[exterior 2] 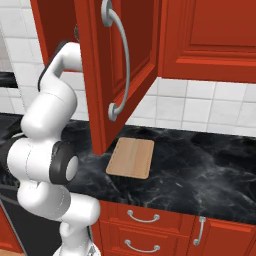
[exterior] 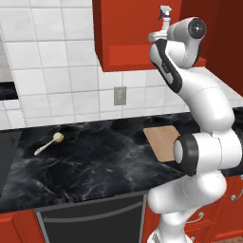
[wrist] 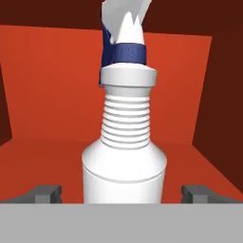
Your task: Grab the spray bottle from the cabinet, then place it next to the cutting board for sanitizing. Then grab the dish brush from the countertop next to the sink and place it next to the cutting board.
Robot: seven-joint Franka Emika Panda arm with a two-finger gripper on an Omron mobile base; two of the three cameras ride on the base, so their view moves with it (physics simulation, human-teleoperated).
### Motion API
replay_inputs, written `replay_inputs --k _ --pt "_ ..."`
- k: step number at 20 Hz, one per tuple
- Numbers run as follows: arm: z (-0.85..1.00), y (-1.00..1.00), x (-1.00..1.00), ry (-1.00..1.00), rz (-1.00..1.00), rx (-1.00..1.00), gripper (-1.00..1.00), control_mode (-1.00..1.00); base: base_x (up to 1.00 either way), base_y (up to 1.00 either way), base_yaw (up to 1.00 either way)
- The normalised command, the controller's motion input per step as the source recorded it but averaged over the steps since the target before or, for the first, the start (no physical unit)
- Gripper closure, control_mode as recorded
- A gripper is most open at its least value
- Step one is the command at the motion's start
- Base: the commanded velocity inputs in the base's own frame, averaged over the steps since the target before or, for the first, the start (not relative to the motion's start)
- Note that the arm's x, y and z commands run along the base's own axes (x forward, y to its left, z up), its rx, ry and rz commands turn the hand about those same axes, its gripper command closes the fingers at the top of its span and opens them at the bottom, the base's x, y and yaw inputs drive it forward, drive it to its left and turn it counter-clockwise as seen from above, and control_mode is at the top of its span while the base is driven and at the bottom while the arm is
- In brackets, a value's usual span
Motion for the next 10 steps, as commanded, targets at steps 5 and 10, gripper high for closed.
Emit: replay_inputs --k 5,10 --pt "-0.08 -0.03 0.2 0.0 0.0 0.0 -1.0 -1.0 0.0 0.0 0.0" --pt "-0.08 0.0 0.3 0.0 0.0 0.0 -1.0 -1.0 0.0 0.0 0.0"
